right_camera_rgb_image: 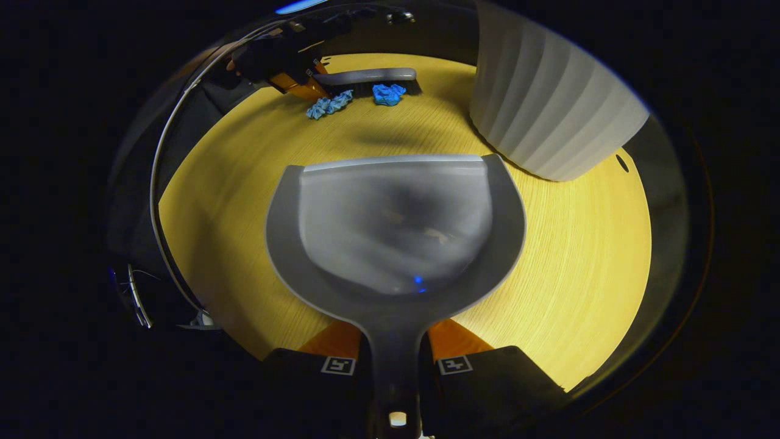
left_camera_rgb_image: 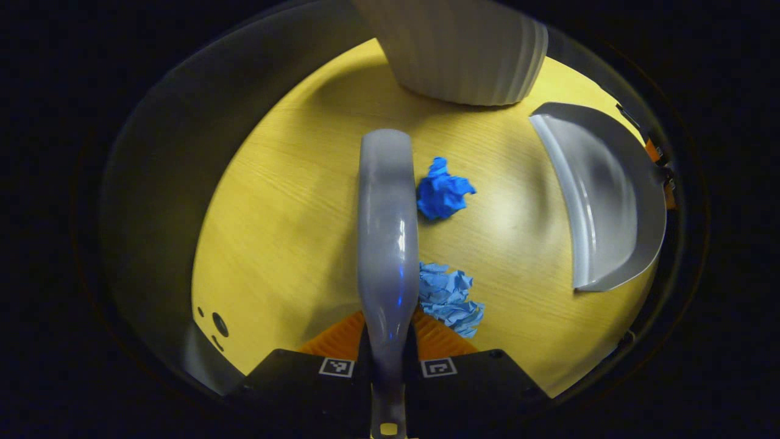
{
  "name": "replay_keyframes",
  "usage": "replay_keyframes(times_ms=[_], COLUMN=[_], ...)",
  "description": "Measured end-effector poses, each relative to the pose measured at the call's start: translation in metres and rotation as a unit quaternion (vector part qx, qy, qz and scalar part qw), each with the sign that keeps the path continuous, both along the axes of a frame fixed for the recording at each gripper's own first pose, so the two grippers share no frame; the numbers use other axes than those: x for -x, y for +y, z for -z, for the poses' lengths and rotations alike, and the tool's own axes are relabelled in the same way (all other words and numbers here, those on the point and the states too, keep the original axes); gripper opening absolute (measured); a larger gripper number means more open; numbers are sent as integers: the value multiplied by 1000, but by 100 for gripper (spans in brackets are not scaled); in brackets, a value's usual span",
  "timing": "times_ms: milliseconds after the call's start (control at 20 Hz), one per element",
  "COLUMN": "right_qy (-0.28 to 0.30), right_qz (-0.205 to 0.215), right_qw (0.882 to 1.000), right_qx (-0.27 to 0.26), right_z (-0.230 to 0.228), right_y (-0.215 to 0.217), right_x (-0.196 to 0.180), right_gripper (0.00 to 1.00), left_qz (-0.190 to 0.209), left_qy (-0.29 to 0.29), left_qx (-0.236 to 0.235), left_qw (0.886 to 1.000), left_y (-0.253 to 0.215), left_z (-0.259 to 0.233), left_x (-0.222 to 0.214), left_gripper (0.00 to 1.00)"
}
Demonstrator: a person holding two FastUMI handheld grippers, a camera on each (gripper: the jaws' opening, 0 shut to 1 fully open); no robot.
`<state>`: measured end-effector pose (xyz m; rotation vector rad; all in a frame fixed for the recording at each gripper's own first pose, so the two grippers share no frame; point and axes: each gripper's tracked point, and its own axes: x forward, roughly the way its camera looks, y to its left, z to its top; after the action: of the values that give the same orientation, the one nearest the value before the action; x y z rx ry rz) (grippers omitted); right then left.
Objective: Pick up the small broom and dustpan from the desktop, sweep the trash into the dustpan with the broom, and then empty the trash into the garbage bin.
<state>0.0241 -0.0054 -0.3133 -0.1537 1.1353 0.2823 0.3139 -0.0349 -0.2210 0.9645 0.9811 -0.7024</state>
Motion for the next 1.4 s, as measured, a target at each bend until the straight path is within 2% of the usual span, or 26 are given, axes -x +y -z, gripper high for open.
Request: replay_keyframes(times_ms=[250,400,450,500,650,750,850,950,1000,1050,1300,1400], right_qy=[-3,-4,-5,-6,-12,-17,-26,-34,-39,-42,-42,-35], right_qz=[-20,-35,-38,-39,-37,-35,-34,-33,-32,-29,-32,-32], right_qw=[1000,999,999,999,999,999,999,999,999,998,998,998], right_qx=[-2,-3,-3,-3,-9,-14,-15,-18,-19,-21,-30,-36], right_z=[-12,-26,-31,-37,-55,-67,-77,-79,-80,-78,-73,-74], right_y=[5,15,17,21,32,40,40,41,41,39,33,31], right_x=[-7,-24,-29,-36,-55,-68,-67,-68,-64,-63,-60,-60], right_gripper=[34,34,34,34,34,34,34,34,34,34,34,34], left_qz=[-17,-35,-42,-49,-54,-56,-65,-83,-90,-97,-139,-172], left_qy=[47,67,75,85,124,147,177,225,232,223,166,135], left_qx=[18,29,33,38,51,56,76,109,115,114,142,153], left_qw=[999,997,996,994,990,986,979,965,962,963,966,964], left_y=[-25,-35,-41,-46,-61,-66,-71,-80,-79,-74,-52,-35], left_z=[8,13,14,16,21,23,22,15,15,15,-2,-10], left_x=[44,62,72,82,114,128,140,159,164,162,163,166], left_gripper=[23,26,23,26,23,29,25,25,26,23,25,26])
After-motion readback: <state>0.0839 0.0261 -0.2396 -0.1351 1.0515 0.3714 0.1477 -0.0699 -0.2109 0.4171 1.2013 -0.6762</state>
